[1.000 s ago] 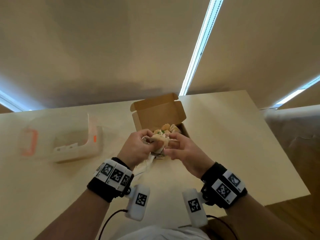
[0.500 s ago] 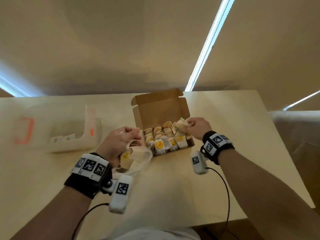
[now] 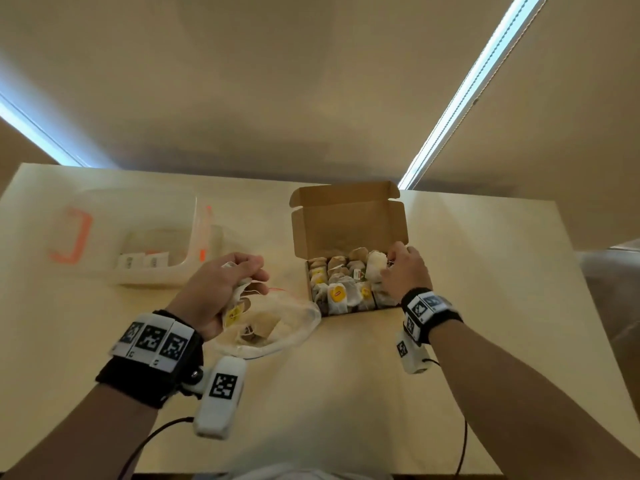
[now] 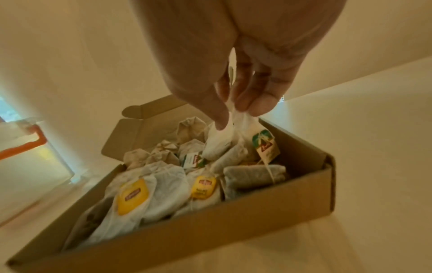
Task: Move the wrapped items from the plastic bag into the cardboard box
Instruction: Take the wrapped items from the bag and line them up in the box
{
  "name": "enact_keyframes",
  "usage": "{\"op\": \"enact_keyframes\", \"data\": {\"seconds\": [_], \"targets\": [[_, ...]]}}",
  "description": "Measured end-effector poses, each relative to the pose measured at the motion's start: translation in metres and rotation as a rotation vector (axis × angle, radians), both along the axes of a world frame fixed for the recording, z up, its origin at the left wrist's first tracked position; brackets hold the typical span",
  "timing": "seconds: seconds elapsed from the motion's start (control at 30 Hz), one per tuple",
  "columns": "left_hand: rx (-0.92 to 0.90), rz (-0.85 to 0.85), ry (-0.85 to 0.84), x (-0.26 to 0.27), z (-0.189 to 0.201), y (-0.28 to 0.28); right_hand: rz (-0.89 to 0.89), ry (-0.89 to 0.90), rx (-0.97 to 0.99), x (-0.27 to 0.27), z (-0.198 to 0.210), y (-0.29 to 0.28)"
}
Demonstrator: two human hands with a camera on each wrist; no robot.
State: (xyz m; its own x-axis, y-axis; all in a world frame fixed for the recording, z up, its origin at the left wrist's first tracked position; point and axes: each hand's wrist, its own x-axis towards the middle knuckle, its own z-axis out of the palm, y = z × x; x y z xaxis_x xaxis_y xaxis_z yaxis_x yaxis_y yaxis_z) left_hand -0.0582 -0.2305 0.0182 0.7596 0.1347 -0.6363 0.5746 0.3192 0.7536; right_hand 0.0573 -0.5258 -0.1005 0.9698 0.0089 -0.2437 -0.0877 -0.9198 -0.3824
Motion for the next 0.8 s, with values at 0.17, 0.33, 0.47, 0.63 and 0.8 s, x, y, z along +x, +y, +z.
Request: {"op": "enact_keyframes", "data": {"seconds": [0.17, 0.33, 0.47, 0.63, 0.8], "targets": [[-0.026, -0.026, 0.012, 0.001, 0.002, -0.005, 0.137, 0.175, -0.121, -0.012, -0.008, 0.003], [-0.205, 0.029, 0.071, 0.001, 0.01, -0.004, 0.092, 0.127, -0.071, -0.015, 0.021, 0.003], [-0.342, 0.044, 0.018, 0.0, 0.021, -0.006, 0.13, -0.068, 0.369, -0.046, 0.076, 0.036], [-0.351, 0.185, -0.088, 0.0, 0.041, -0.022, 0.171, 0.121, 0.822, -0.101, 0.135, 0.102], [-0.314, 0.279, -0.086, -0.006, 0.047, -0.029, 0.192, -0.093, 0.769, -0.124, 0.149, 0.133]]}}
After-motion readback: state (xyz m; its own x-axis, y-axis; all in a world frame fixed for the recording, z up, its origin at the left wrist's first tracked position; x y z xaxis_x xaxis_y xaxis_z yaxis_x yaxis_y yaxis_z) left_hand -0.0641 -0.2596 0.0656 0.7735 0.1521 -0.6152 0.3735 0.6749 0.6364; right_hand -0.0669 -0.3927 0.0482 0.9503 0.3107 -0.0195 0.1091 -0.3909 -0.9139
